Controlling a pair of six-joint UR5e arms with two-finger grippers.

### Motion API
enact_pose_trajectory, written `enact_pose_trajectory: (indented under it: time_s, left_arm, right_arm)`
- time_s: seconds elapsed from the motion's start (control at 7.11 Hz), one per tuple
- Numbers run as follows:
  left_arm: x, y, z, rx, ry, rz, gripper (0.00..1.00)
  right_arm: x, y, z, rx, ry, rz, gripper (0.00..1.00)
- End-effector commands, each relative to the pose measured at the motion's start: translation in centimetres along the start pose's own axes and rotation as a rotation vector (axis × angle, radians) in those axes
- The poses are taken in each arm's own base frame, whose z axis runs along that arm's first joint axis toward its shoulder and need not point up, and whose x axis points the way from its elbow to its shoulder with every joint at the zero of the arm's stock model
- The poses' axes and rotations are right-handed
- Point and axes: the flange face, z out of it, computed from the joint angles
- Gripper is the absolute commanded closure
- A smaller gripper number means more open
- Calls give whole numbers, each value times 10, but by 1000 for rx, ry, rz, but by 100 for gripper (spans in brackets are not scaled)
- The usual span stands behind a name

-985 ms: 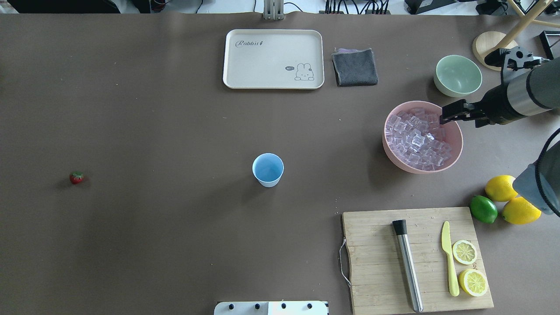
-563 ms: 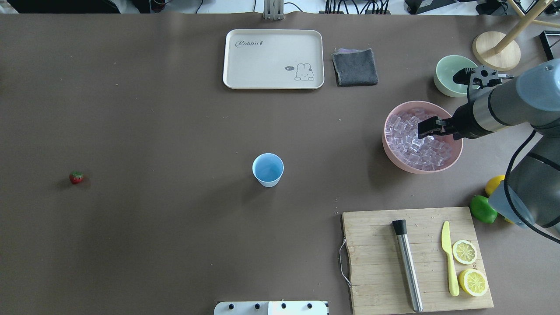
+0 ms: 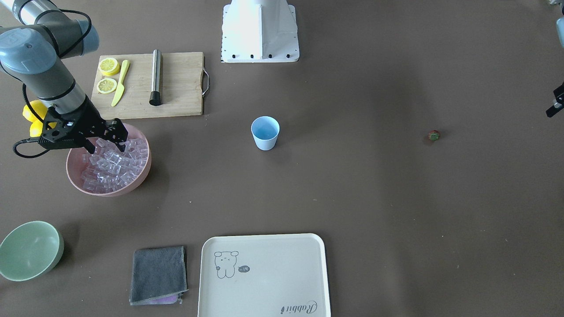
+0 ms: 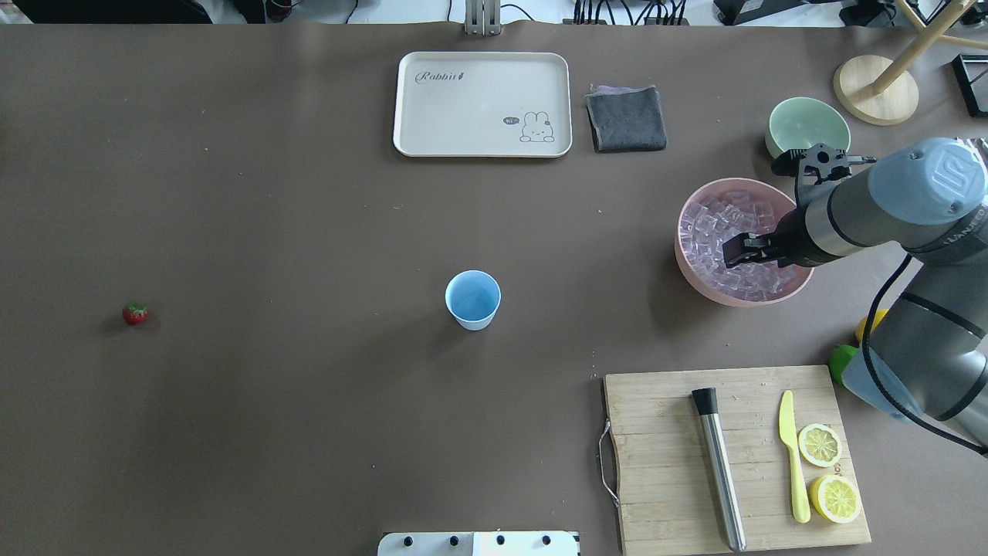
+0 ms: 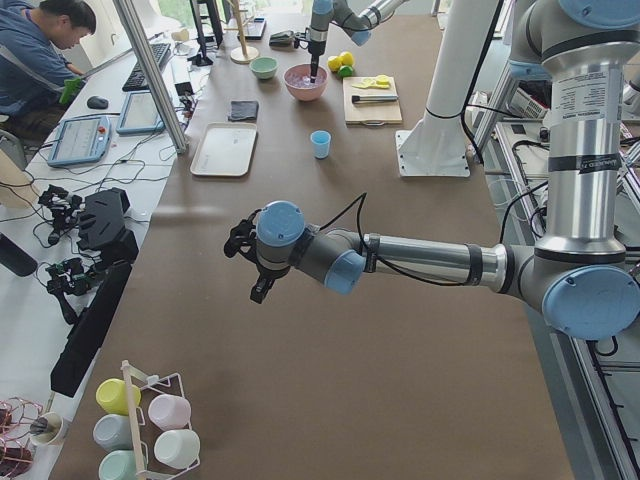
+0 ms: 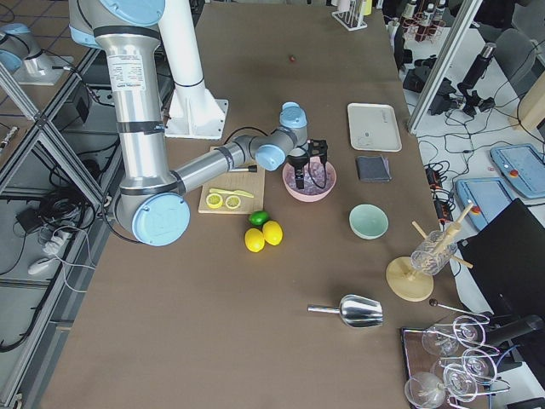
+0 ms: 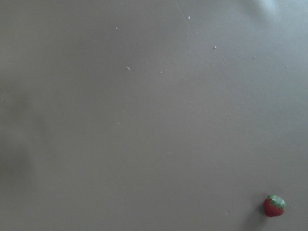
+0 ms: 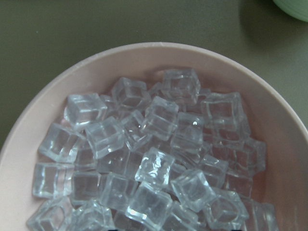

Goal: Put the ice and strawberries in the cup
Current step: 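Lower the right gripper into the pink bowl and grasp an ice cube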

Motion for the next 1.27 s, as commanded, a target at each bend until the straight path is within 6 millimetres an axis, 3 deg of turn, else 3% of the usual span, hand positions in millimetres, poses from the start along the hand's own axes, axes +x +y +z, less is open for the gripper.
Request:
enact_pose_trajectory:
  time_s: [0.0, 0.42, 0.56, 0.7, 0.84, 0.99, 1.13]
  left_arm:
    - [0, 0, 1, -1, 1, 2, 1]
    - [-1, 1, 1, -2, 1, 2, 1]
    - [-1, 1, 1, -2, 1, 2, 1]
    - [-1, 1, 1, -2, 1, 2, 1]
    - [-1, 1, 1, -2, 1, 2, 1]
    - [-1, 1, 1, -2, 1, 2, 1]
    - [-1, 1, 1, -2, 1, 2, 1]
  right_arm:
    - [-6, -5, 0, 12, -1, -10, 24]
    - [-9, -8, 3, 19, 4, -14, 28]
    - [-9, -8, 3, 19, 4, -14, 36]
    - [-10, -9, 2, 21, 1, -13, 56]
    - [-16, -12, -1, 26, -7, -17, 90]
    - [-17, -14, -5, 30, -14, -15, 100]
    - [-14, -19, -12, 40, -21, -8, 100]
